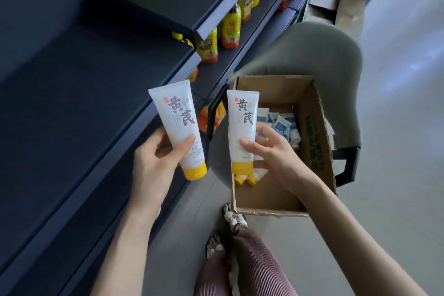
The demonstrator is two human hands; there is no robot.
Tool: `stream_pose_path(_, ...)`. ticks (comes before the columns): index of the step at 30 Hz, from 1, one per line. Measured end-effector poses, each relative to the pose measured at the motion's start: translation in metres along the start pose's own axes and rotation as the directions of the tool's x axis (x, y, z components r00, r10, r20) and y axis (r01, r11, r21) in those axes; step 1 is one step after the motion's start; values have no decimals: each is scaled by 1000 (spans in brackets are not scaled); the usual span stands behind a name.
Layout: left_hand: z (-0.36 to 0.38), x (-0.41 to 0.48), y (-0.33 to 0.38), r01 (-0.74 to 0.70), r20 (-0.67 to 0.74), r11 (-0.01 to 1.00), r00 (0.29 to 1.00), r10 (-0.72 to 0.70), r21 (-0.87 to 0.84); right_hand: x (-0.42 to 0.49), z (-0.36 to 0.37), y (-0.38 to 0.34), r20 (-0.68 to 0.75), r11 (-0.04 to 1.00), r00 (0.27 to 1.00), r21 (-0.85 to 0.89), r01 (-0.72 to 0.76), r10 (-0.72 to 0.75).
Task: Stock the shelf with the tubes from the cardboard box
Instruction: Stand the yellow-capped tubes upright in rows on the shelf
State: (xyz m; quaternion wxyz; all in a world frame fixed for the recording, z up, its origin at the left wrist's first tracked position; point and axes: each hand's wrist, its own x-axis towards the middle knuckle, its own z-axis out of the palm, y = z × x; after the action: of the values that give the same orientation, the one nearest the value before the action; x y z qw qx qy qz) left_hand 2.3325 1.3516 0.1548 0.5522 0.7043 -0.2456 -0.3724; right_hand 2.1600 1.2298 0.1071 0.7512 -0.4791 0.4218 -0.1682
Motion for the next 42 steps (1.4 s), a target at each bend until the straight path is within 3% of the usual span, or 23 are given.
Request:
stream_pose_path(12, -69, -60, 89, -291, -131, 955, 951, 281, -58, -63, 101, -110, 68, 971, 969, 31, 236, -237)
stream_pose_path(21, -119, -104, 152, -487, -256, 874, 843, 473, 11, -99, 159, -172, 216, 880, 861, -13, 475, -461)
stream_pose_path(28, -139, -139, 177, -546, -467, 837, 733, 495, 29, -105, 182, -208, 369, 850, 785, 26, 527, -498)
stream_pose_path(33, -142, -168, 184, -594, -665, 804, 589, 459, 29, -103, 201, -232, 442, 861, 758, 70, 504, -480)
stream_pose_path(42, -180, -243, 180, -663, -889, 727, 208, 409, 179, -118, 259, -230, 597, 884, 673, 143, 444, -435)
